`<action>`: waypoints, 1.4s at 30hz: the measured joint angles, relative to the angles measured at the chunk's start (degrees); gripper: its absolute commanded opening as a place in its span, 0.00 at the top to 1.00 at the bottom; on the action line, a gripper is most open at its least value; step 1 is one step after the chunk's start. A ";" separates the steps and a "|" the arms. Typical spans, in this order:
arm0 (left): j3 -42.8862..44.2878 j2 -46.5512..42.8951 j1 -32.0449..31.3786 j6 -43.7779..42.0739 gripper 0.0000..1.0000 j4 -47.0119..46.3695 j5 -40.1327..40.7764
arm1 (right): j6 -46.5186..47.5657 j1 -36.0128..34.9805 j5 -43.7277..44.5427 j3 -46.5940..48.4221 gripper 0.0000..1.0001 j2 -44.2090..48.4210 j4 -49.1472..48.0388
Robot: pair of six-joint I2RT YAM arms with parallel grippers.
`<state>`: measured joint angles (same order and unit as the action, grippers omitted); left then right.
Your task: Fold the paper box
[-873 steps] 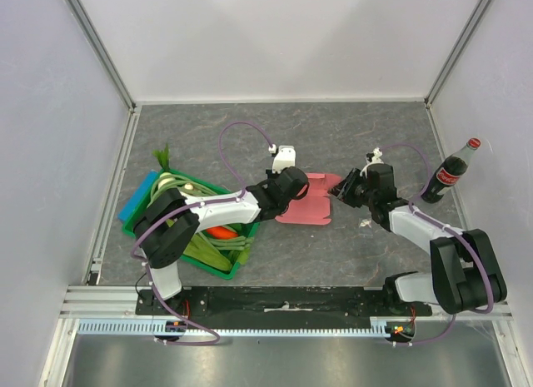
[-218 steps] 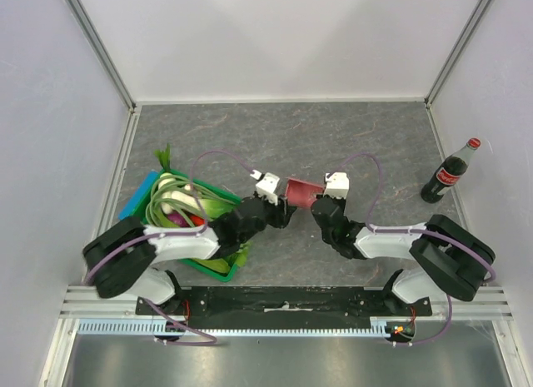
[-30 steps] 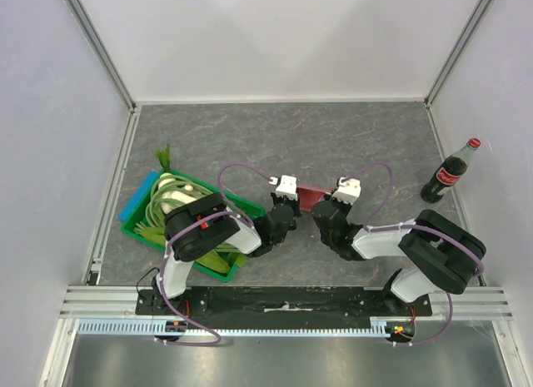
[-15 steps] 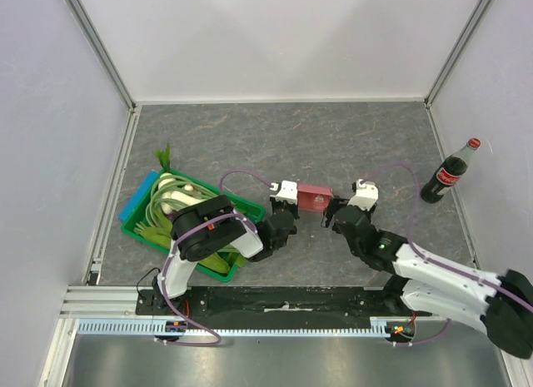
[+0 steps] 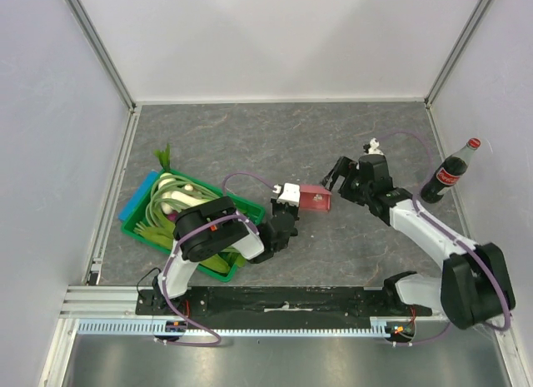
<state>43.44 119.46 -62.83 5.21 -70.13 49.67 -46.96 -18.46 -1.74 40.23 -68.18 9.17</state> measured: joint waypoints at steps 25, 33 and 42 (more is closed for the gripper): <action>-5.62 -2.12 -2.03 -0.55 0.40 1.53 -2.14 | -2.08 -12.11 13.35 -11.50 0.05 -12.28 -26.60; -17.73 -20.59 -2.78 8.68 0.41 11.82 -17.81 | -1.29 -13.09 16.68 -12.24 0.05 -13.22 -28.46; -13.22 -38.23 -2.38 15.45 0.76 31.47 -36.48 | 0.74 -13.22 18.32 -16.50 0.07 -13.22 -33.31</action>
<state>30.22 81.23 -65.21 20.67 -38.65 13.19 -46.22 -31.68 16.58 23.73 -81.41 -24.14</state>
